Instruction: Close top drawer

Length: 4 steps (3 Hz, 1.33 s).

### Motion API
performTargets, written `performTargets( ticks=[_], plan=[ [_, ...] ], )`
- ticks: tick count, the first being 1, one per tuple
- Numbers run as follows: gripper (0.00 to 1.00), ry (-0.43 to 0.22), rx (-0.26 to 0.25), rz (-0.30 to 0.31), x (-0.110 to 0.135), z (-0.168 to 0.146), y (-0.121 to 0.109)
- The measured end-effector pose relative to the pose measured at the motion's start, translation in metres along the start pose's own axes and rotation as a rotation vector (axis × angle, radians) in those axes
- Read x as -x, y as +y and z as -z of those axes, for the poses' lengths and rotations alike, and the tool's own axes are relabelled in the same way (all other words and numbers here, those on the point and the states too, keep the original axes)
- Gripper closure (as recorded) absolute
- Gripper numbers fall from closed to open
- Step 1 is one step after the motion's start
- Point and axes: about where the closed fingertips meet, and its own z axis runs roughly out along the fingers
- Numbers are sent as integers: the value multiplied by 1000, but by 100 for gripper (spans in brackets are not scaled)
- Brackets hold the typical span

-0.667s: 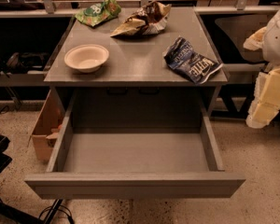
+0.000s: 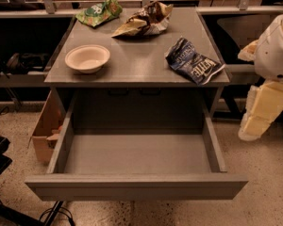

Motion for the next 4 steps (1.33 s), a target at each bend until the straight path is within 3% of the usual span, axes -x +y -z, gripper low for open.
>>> performTargets(
  ticks=[1,2,3,4],
  plan=[
    [0,-56,17,-61,14,-32,38],
    [0,-138,59,-116,25,-85,78],
    [16,-189,119,-169,18,-139,122],
    [39,-217,200,-243,-1,-196,176]
  ],
)
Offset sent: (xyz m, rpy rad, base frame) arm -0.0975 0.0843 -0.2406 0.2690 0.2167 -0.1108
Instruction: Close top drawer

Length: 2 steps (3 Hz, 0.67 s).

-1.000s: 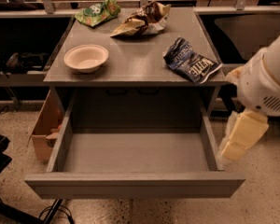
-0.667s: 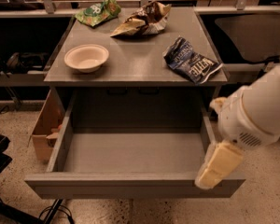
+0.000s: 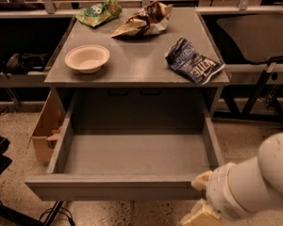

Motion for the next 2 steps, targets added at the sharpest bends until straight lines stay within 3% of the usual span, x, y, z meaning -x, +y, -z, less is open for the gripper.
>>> performTargets(
  ticks=[1,2],
  plan=[
    [63,-30,71,-88,-40,-51,34],
    [86,-90,117,-151,-61,-92,49]
  ],
)
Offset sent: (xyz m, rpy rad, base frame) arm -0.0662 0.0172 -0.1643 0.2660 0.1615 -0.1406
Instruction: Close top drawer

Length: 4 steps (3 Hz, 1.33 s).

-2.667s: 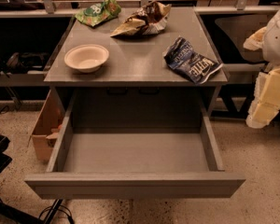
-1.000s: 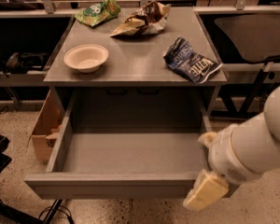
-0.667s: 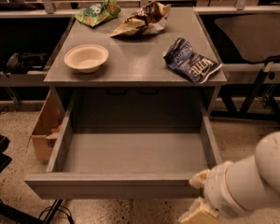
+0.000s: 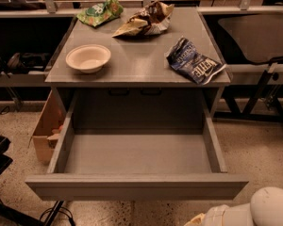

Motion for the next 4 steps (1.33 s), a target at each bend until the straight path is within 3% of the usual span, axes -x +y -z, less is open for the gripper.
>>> performTargets(
  ticks=[1,2,3,4],
  plan=[
    [100,-34,-25,20,6,-21,-30],
    [100,-35,-85,118,39,-30,-77],
    [100,-35,-85,118,39,-30,-77],
    [100,-83,-59,147,49,-46,-96]
  ],
)
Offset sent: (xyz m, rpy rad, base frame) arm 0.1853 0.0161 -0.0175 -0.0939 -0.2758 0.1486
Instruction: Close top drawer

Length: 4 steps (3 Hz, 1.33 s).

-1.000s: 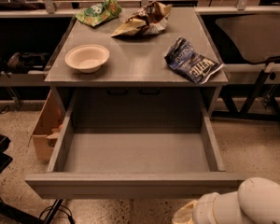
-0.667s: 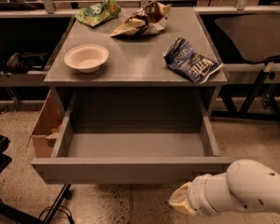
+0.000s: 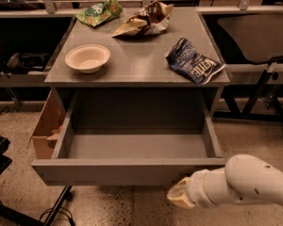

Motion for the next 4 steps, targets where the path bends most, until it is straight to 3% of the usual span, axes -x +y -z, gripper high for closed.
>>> performTargets(
  ticks=[1,2,3,4],
  plan=[
    [100,-21,30,22,2,-16,-22],
    [100,-7,64,40,-1,-45,-73],
    [100,-7,64,40,-1,-45,-72],
    [100,3,37,46,3,-40,-110]
  ],
)
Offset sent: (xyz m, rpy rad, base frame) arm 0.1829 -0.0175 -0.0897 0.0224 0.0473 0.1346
